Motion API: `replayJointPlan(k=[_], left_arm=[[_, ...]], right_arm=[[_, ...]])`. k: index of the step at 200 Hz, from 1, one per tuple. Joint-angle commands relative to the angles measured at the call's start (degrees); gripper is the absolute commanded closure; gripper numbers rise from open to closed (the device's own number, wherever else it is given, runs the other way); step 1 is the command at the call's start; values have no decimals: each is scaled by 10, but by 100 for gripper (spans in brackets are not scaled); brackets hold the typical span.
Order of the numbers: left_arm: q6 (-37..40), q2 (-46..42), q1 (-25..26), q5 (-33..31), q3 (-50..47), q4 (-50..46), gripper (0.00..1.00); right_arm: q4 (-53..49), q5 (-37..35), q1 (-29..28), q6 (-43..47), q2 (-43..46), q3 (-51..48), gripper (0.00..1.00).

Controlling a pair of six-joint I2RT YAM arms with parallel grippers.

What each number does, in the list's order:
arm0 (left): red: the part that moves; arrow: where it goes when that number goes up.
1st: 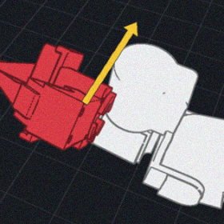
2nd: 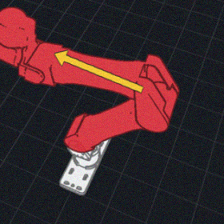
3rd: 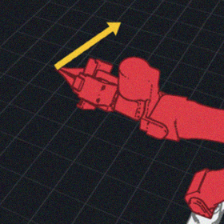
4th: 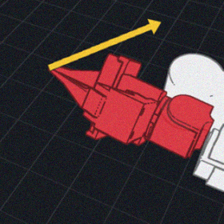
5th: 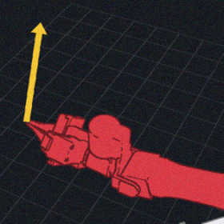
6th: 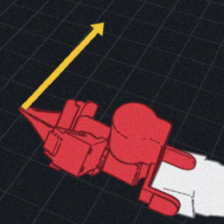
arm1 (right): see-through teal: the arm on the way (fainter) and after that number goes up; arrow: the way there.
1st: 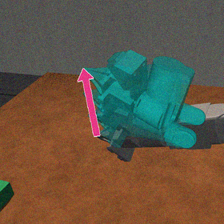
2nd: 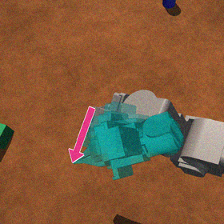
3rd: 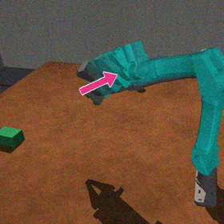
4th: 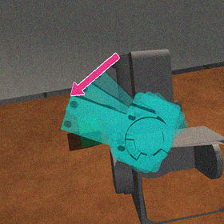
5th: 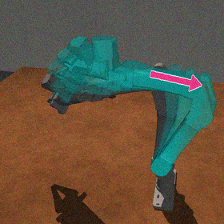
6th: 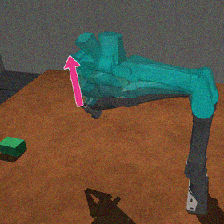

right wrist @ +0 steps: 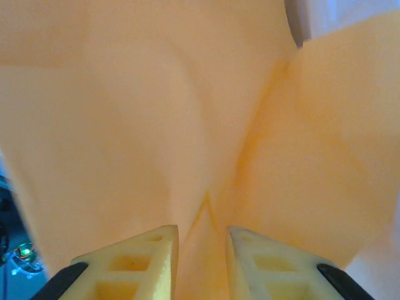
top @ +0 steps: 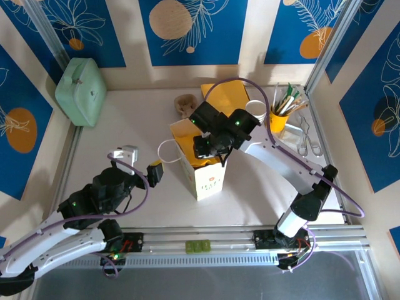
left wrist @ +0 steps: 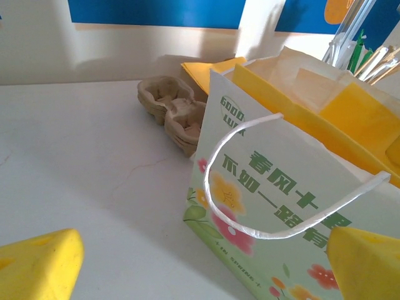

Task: Pack the takeout coffee

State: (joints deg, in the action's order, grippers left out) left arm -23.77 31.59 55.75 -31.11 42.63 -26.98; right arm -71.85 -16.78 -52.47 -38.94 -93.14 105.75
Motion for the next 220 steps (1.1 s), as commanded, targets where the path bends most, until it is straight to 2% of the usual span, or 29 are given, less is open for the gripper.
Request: replayJointPlan(k=[1, 31, 56, 74, 178, 220], left_arm=[[-8, -7, 2, -4, -6, 3, 1], [-9, -8, 2, -5, -9, 1, 1], [-10, -8, 2, -4, -10, 3, 1], [-10, -9, 2, -6, -10, 0, 1], [-11, -27, 2, -11, -14, -11, 1], [-11, -27, 3, -12, -18, -7, 1]], right_arm=[[-5, 0, -4, 10, 4, 22, 73], [23, 21, -1, 16, 7, 23, 73], [84, 108, 9, 17, 14, -12, 74], [98, 129, 9, 16, 4, -24, 74], [61, 77, 23, -1, -61, -63, 75], [51, 86, 21, 13, -55, -23, 75]])
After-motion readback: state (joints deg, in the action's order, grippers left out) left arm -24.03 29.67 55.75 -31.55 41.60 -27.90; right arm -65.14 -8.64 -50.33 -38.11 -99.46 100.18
